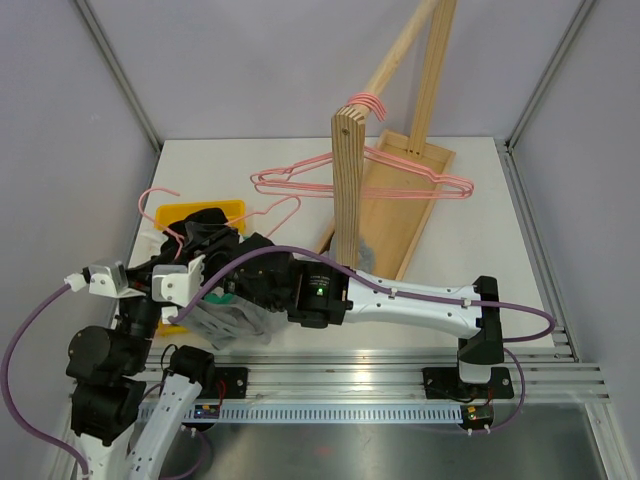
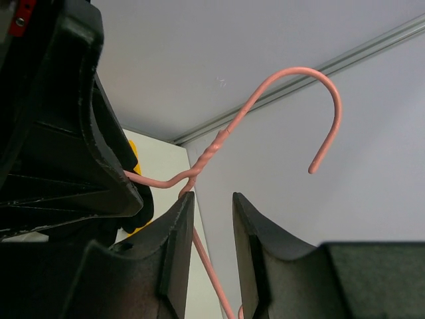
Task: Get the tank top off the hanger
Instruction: Remove the tank top from the hanger, then hang the hanger back to the clothesline with the left arm
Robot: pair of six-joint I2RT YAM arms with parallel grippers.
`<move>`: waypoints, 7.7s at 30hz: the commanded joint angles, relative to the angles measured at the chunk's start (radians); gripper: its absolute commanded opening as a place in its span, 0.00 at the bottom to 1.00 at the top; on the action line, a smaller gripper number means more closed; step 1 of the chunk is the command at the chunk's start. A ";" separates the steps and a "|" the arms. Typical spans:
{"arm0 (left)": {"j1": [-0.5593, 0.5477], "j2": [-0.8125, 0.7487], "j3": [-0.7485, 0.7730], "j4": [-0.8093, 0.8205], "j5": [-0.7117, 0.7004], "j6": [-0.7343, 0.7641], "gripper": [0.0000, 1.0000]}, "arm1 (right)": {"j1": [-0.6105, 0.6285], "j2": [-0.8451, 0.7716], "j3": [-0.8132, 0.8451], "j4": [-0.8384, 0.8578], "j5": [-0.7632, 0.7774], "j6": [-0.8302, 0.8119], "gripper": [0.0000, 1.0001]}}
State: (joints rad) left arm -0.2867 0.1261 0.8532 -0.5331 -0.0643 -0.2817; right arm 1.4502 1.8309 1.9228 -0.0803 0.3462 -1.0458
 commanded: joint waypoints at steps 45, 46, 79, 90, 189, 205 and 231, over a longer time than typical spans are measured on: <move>0.086 -0.103 0.032 -0.027 0.169 -0.040 0.00 | 0.019 0.102 0.001 0.112 0.235 -0.548 0.00; 0.086 -0.105 0.033 -0.027 0.170 -0.040 0.00 | 0.018 0.108 -0.016 0.146 0.253 -0.595 0.00; 0.086 -0.031 0.291 -0.137 0.333 0.001 0.89 | -0.011 0.140 -0.134 0.487 0.215 -0.948 0.00; 0.086 -0.010 0.290 -0.108 0.290 0.022 0.60 | -0.013 0.100 -0.232 0.600 0.162 -1.033 0.00; 0.098 1.090 0.819 0.449 0.636 0.680 0.00 | 0.480 -0.893 -0.486 0.125 0.714 0.049 1.00; -0.189 1.376 1.008 0.283 0.713 0.924 0.00 | 0.480 -1.091 -0.545 0.231 0.909 -0.097 1.00; -0.276 1.282 0.899 0.411 0.672 0.878 0.00 | 0.478 -1.134 -0.584 0.237 0.919 -0.106 0.99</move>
State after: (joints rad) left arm -0.5491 1.4513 1.7691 -0.1631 0.5991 0.5858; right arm 1.9224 0.7067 1.3403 0.1375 1.2484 -1.1339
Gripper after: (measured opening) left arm 0.045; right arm 0.993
